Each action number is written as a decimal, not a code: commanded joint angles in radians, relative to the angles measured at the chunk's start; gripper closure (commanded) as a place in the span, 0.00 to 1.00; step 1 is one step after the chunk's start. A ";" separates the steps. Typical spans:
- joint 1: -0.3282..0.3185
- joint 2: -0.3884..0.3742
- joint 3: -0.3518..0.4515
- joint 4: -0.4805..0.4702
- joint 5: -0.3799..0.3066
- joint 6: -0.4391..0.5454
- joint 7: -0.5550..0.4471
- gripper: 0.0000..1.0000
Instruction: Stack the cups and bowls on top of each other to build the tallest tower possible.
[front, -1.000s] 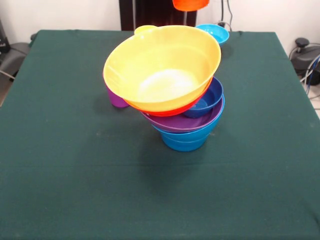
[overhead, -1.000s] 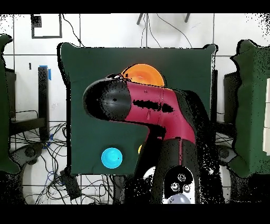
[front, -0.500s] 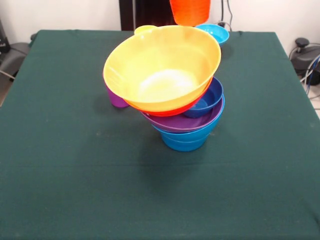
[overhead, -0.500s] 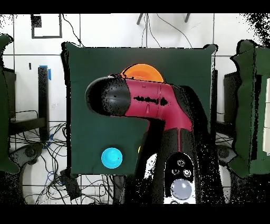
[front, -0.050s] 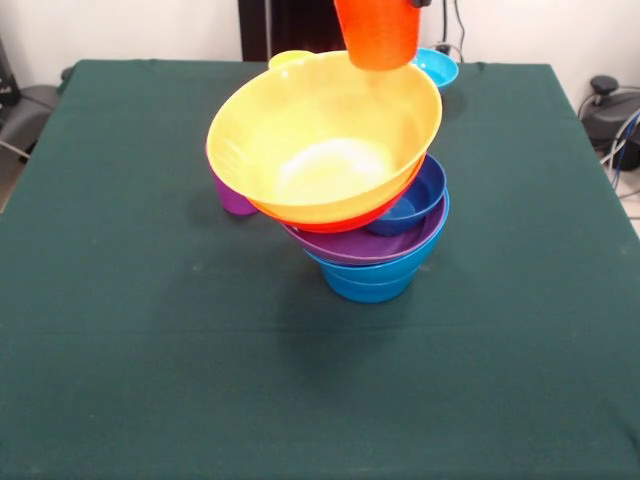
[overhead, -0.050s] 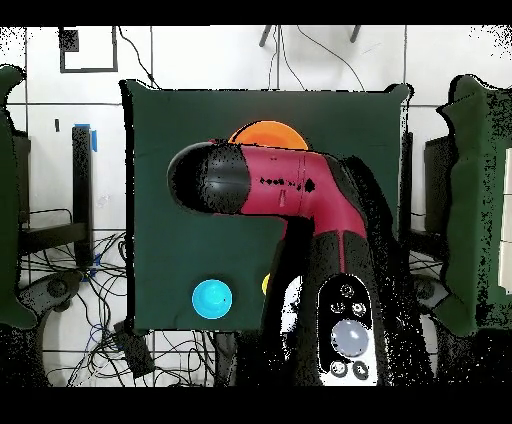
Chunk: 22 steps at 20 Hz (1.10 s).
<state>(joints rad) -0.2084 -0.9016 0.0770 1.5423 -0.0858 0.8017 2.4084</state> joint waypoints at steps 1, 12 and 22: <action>-0.043 0.028 0.138 -0.036 -0.083 0.002 -0.257 1.00; -0.089 0.048 0.191 -0.037 -0.130 -0.014 -0.258 1.00; -0.118 0.079 0.225 -0.021 -0.179 -0.057 -0.227 1.00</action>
<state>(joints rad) -0.3151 -0.8979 0.2043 1.5104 -0.1757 0.8014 2.4084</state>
